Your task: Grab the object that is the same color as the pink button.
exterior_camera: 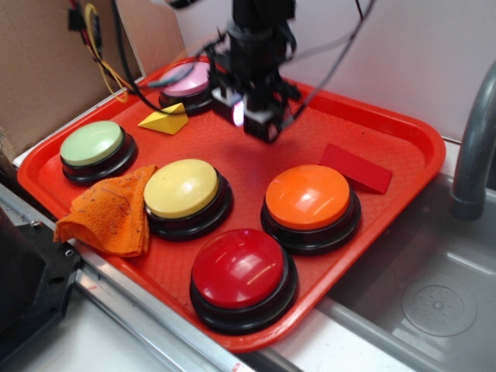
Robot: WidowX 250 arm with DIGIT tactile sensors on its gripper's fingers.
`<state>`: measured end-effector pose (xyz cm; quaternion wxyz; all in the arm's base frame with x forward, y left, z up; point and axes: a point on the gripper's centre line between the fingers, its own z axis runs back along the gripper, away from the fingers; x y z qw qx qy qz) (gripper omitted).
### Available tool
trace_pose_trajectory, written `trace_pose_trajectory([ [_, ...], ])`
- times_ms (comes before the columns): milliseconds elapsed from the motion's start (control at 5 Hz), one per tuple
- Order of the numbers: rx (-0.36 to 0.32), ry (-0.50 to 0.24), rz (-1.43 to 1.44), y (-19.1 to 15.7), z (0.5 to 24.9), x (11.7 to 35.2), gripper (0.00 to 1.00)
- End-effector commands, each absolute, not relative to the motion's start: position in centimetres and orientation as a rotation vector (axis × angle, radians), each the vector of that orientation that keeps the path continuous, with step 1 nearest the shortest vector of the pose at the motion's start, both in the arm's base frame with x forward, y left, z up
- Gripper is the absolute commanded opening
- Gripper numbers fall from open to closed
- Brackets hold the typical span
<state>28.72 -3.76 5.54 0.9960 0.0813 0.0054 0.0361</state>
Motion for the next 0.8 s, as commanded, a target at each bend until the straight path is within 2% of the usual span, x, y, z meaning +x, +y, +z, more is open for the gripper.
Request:
trace_pose_trajectory([
  [0, 0.005, -0.198, 0.07, -1.4, 16.4, 25.6, 0.0],
  [200, -0.013, -0.268, 0.105, -0.9, 19.3, 23.3, 0.0],
  [400, -0.044, -0.288, 0.124, 0.0, 20.4, 21.7, 0.0],
  [600, -0.043, -0.254, 0.093, 0.4, 19.8, 22.0, 0.0],
])
